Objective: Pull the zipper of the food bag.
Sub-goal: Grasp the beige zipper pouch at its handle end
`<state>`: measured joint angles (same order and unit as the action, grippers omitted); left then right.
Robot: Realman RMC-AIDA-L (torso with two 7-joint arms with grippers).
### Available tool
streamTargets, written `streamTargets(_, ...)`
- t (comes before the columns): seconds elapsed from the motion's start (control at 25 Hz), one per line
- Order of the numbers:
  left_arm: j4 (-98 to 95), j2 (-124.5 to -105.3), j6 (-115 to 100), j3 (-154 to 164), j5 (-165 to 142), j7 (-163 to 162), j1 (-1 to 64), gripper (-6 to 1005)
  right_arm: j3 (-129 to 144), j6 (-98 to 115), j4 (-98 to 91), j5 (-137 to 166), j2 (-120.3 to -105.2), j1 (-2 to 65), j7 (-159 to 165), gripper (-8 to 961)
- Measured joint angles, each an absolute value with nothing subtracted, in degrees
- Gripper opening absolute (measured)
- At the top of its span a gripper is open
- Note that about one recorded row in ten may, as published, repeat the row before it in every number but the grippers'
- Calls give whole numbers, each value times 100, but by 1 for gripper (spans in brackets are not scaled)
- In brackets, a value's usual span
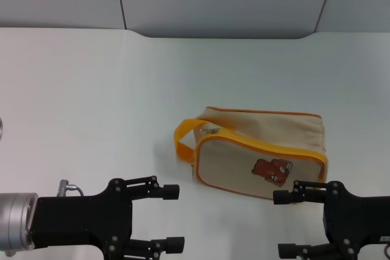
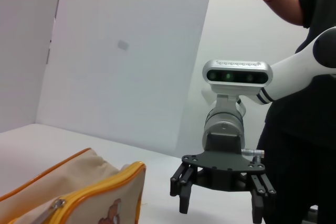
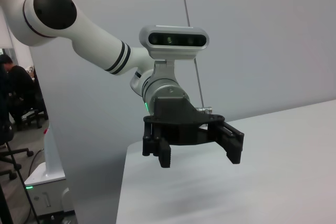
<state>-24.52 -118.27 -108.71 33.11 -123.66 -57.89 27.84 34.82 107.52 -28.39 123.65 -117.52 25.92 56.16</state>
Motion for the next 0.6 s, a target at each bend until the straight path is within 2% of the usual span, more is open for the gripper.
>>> streamTargets(0.6,-2452,-11839,-10923,3335,-12366,-5792,2786,787,3474,10758,-2835,12340,-11750,2592,5616,803)
